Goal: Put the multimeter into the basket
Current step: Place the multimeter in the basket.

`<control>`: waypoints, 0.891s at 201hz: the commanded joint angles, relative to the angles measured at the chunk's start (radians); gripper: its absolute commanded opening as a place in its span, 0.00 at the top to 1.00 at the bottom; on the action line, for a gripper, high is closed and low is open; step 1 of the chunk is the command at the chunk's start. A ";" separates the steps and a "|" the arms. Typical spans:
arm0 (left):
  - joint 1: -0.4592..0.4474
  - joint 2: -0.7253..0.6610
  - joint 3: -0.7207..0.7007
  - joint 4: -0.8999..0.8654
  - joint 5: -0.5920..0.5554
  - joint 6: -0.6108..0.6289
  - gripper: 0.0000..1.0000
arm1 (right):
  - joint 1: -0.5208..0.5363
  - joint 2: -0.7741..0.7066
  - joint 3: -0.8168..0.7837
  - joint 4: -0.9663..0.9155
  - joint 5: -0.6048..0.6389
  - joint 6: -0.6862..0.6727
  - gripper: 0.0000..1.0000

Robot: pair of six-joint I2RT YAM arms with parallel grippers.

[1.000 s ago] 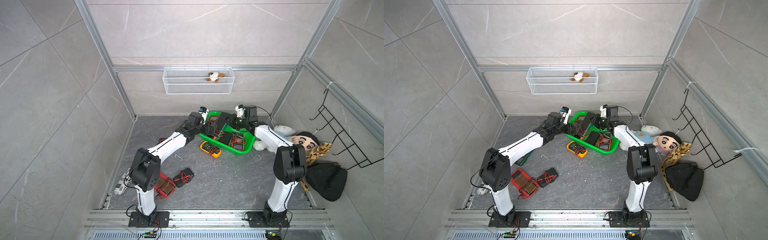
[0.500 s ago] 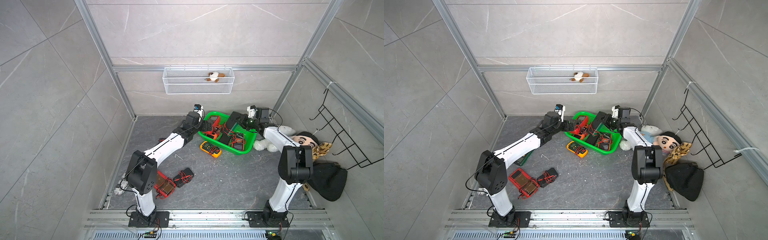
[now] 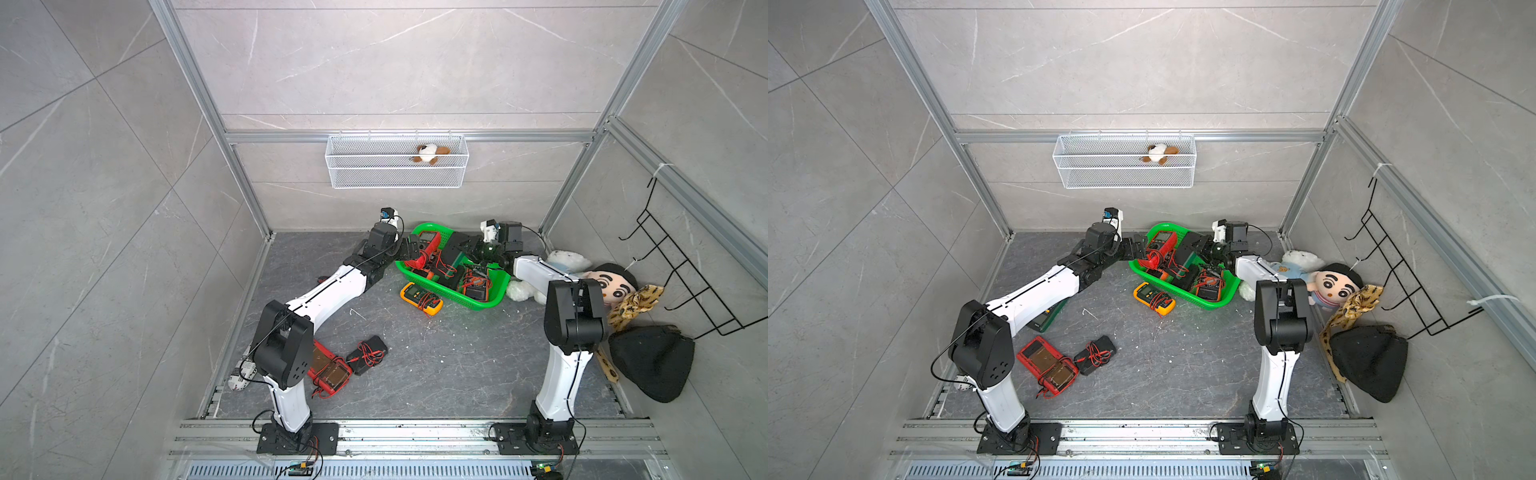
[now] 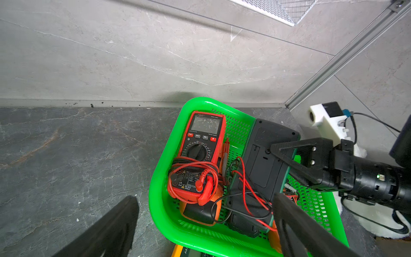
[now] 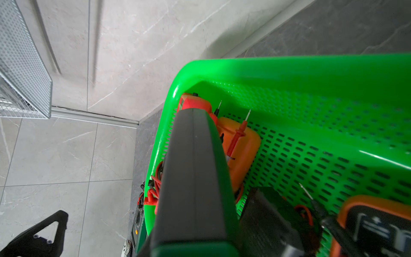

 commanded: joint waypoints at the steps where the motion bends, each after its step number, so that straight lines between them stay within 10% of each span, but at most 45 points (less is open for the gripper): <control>1: 0.006 0.004 -0.003 0.013 -0.019 -0.020 0.02 | 0.012 0.026 0.053 0.028 -0.032 -0.003 0.85; 51: 0.009 0.016 -0.004 0.015 -0.019 -0.028 0.02 | 0.022 0.099 0.103 -0.018 -0.044 -0.012 0.82; 127: 0.020 0.021 -0.016 0.011 -0.024 -0.047 0.02 | 0.022 0.110 0.162 -0.263 0.108 -0.126 0.32; 179: 0.027 0.025 -0.019 0.011 -0.013 -0.061 0.02 | 0.023 0.103 0.224 -0.439 0.220 -0.200 0.26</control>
